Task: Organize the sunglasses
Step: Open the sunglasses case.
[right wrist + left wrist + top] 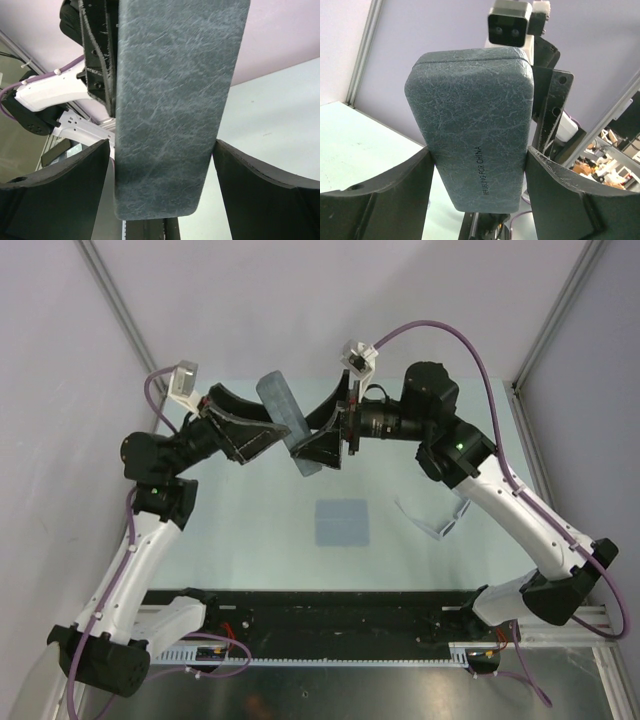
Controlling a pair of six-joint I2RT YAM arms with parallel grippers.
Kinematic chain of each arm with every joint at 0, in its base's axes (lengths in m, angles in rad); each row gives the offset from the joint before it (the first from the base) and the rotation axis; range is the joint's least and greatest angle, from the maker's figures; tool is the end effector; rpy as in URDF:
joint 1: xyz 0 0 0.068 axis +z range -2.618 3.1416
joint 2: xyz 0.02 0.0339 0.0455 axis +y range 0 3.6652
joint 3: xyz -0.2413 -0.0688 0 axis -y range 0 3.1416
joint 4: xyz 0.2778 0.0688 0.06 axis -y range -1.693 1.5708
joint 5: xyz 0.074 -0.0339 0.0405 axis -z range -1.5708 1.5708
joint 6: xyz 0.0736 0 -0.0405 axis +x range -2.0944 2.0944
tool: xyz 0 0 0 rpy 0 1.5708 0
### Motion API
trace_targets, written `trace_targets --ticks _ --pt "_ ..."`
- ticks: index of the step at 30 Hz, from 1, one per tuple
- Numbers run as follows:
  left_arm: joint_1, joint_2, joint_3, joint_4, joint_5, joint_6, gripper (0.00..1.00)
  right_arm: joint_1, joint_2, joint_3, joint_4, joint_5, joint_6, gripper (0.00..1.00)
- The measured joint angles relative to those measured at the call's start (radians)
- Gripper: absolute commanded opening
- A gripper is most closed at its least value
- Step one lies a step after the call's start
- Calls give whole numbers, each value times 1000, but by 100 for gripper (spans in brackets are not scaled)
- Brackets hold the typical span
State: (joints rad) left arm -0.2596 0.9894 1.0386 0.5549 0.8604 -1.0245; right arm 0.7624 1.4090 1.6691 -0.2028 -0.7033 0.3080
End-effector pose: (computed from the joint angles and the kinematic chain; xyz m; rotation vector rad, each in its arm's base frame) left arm 0.2393 -0.1213 0.4580 0.4418 1.2654 -1.5221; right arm 0.2304 0.2859 0.4885 -0.9552 1.4028 1.3537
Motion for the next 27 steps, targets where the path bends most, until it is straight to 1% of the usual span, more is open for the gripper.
trace_targets --ticks 4,7,8,10,11,12,14,22,24,25,27 --pt "0 0 -15 -3 60 30 1 -3 9 1 -20 2 -2 84" --pt "0 -2 -26 -10 93 51 1 -14 14 1 -21 -21 10 75" --pt "0 -3 -29 -13 100 59 1 -17 15 1 -21 -31 16 70" --pt "0 -3 -29 -18 113 67 0 -21 18 1 -18 -53 30 64" --pt "1 -5 -29 -19 116 69 1 -27 20 1 -14 -65 36 56" --pt "1 -6 -29 -19 118 72 1 -33 23 0 -6 -76 43 52" --pt "1 -10 -29 -20 122 75 0 -42 26 -6 13 -107 63 45" --pt "1 -16 -29 -32 148 75 0 -71 26 -34 57 -187 92 44" --pt "0 -20 -29 -43 151 75 0 -79 23 -45 68 -205 100 39" --pt "0 -21 -29 -48 156 75 0 -83 21 -53 75 -217 105 30" --pt "-1 -23 -29 -53 166 75 0 -92 13 -72 97 -242 117 22"
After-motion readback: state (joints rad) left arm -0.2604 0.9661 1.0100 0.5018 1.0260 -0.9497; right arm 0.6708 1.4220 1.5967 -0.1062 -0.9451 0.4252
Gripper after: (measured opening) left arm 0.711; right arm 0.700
